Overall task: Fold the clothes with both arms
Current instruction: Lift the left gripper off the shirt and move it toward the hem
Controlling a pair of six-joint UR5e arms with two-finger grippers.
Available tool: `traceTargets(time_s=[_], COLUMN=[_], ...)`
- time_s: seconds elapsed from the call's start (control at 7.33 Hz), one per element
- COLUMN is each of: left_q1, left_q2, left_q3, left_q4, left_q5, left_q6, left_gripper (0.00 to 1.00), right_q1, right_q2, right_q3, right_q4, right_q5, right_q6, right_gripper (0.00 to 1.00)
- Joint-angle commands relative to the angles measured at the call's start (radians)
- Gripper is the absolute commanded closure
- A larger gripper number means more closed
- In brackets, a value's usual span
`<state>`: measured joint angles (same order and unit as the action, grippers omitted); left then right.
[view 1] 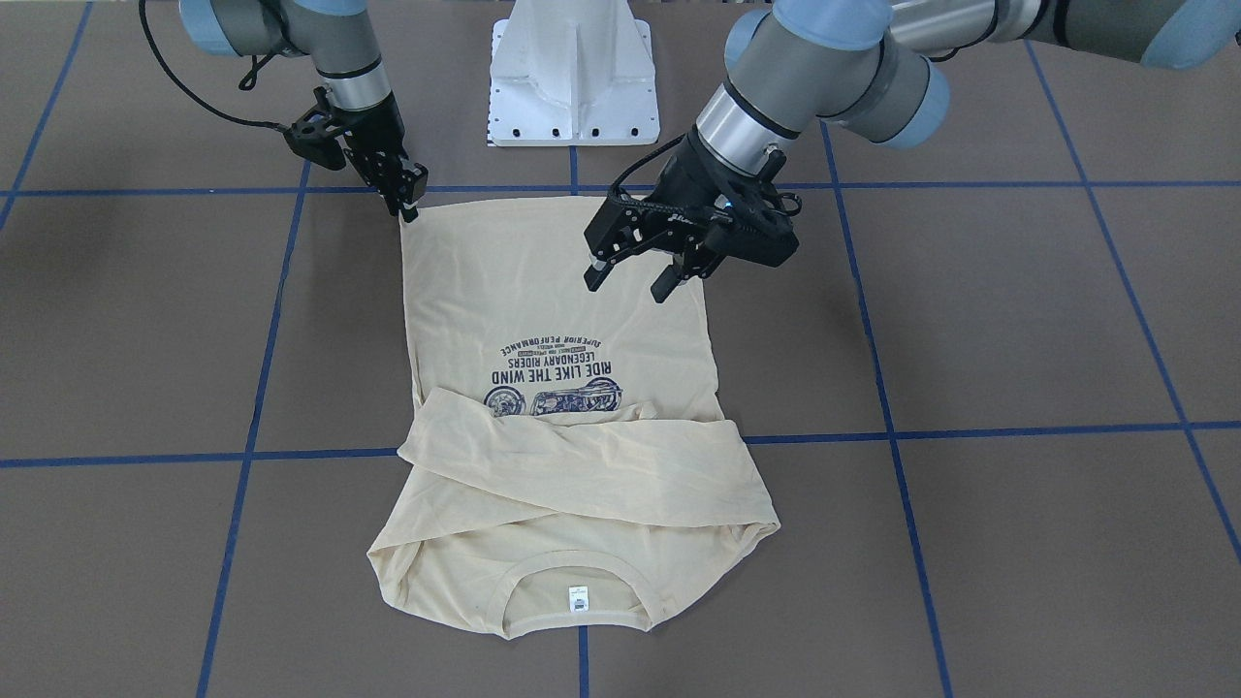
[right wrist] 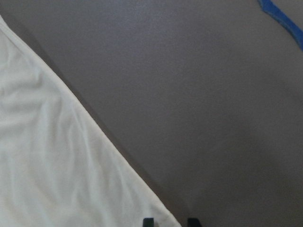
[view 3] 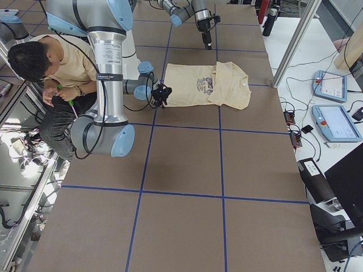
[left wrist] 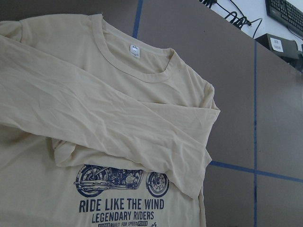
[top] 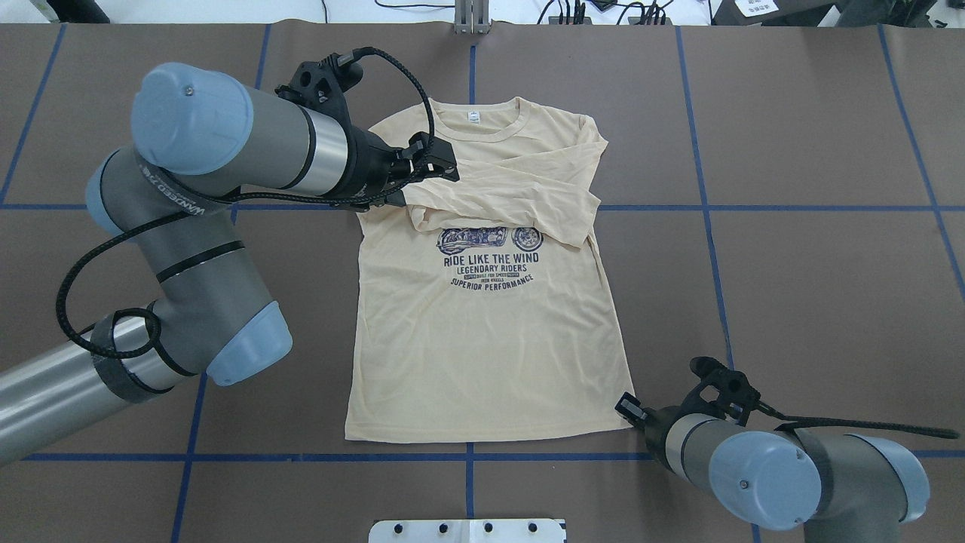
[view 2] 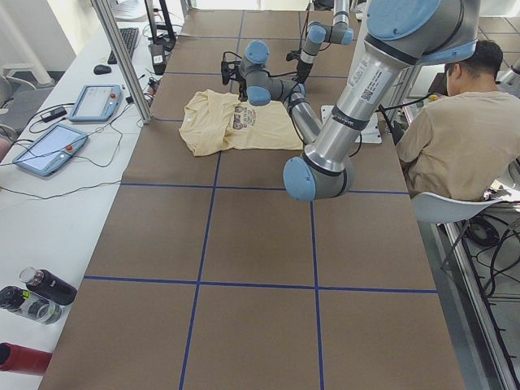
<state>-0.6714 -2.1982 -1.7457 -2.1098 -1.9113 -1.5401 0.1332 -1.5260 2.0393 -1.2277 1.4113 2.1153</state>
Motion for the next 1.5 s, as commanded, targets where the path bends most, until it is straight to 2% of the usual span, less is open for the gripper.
traceTargets(time_s=[0.0, 0.41, 0.55, 0.68, 0.96, 1.23, 1.36], left_q1=[0.001, 0.001, 0.001, 0.001, 0.003, 0.007, 0.016], left_q2=[0.0, -0.002, 0.0, 0.0, 0.0, 0.024, 0.063], left_q3=[0.0, 0.0, 0.0, 0.0, 0.0, 0.005, -0.012], left_q4=[0.001, 0.001, 0.001, 0.001, 0.001, 0.008, 0.007], left_q5=[0.0, 0.0, 0.0, 0.0, 0.0, 0.009, 0.012], left_q6=[0.0, 0.0, 0.0, 0.0, -0.002, -0.017, -0.075], left_gripper=[0.12, 0.12, 0.12, 0.12, 0.12, 0.13, 0.0], right_q1=[-0.003, -0.004, -0.004, -0.004, -0.003, 0.0, -0.001], right_q2=[0.0, 0.001, 0.001, 0.001, 0.0, -0.019, -0.037], right_q3=[0.001, 0.004, 0.002, 0.005, 0.009, 0.053, 0.08], right_q4=[0.001, 0.001, 0.001, 0.001, 0.001, -0.002, -0.003], right_q5=[0.0, 0.0, 0.0, 0.002, 0.002, 0.018, 0.038], right_q6=[0.0, 0.0, 0.0, 0.0, 0.0, 0.003, 0.012], right_gripper=[0.62, 0.63, 0.77, 1.0, 1.0, 1.0, 1.0])
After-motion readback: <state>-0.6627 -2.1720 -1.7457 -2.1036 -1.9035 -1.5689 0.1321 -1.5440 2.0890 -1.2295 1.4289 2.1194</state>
